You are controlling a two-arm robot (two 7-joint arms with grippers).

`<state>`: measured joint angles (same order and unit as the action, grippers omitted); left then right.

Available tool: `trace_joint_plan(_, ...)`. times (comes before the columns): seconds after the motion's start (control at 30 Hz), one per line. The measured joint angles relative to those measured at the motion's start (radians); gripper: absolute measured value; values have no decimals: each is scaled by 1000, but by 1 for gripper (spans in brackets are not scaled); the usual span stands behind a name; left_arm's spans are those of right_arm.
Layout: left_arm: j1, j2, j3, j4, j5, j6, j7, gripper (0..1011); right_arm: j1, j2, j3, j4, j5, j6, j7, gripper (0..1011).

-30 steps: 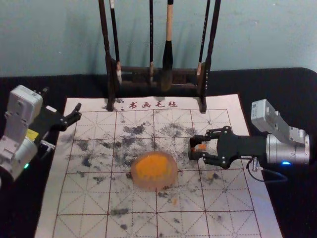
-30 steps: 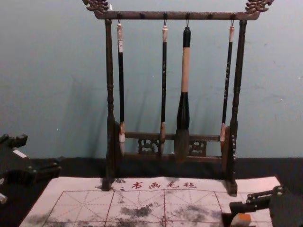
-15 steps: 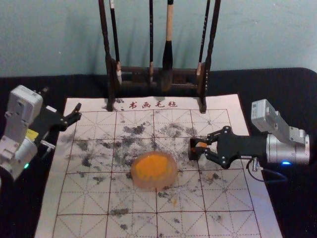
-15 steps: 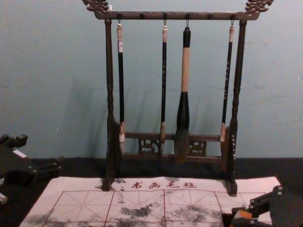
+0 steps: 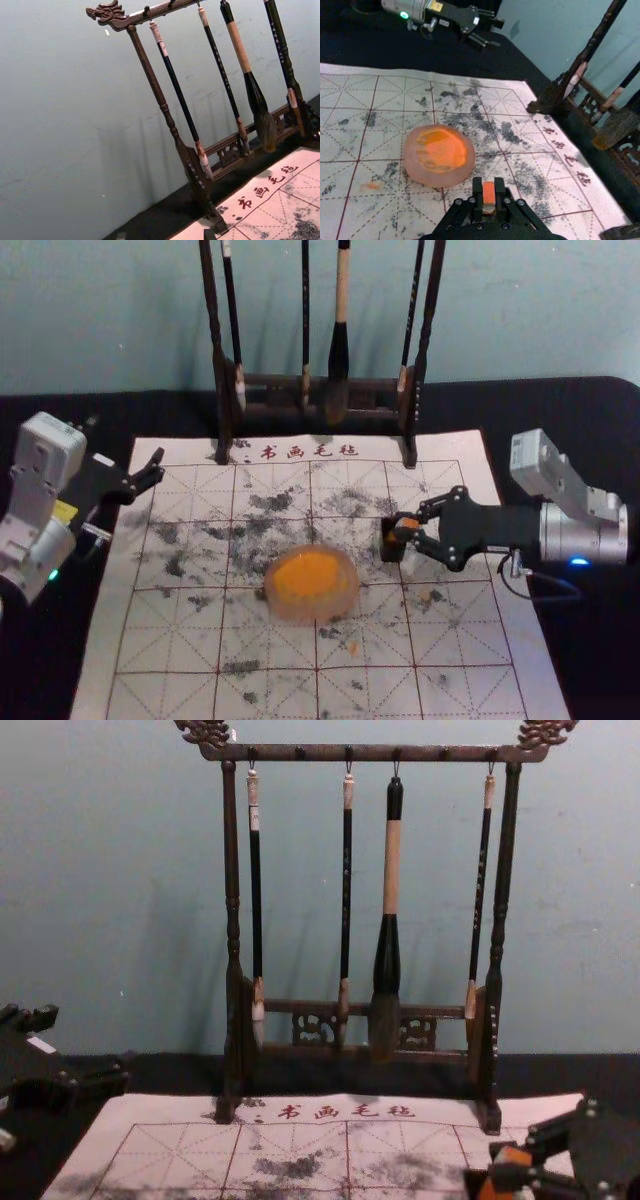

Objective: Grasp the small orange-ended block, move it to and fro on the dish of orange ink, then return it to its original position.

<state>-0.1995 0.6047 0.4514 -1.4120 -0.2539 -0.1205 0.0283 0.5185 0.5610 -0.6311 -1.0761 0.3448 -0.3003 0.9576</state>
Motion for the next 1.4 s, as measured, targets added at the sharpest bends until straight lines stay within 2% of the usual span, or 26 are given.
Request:
trace_joint_plan(0.2,0,0,0,0,0,0,0,1001,5,18,7,-35,9,23,2,137)
trace_joint_plan(0.5,0,0,0,0,0,0,0,1001,9,66,22,-129,23,66,-5,137)
trace_joint_plan(0.67,0,0,0,0,0,0,0,1001,19,74,24,-167,33,78,-3,137)
trace_joint_plan(0.77,0,0,0,0,0,0,0,1001,35,65,14,-176,38,80,13,137)
trace_joint_plan(0.9,0,0,0,0,0,0,0,1001,64,36,-16,-162,39,82,39,137)
trace_joint_plan(1.23,0,0,0,0,0,0,0,1001,153,-66,-111,-67,35,95,113,137)
trace_joint_plan(1.4,0,0,0,0,0,0,0,1001,192,-97,-153,-20,21,100,148,137)
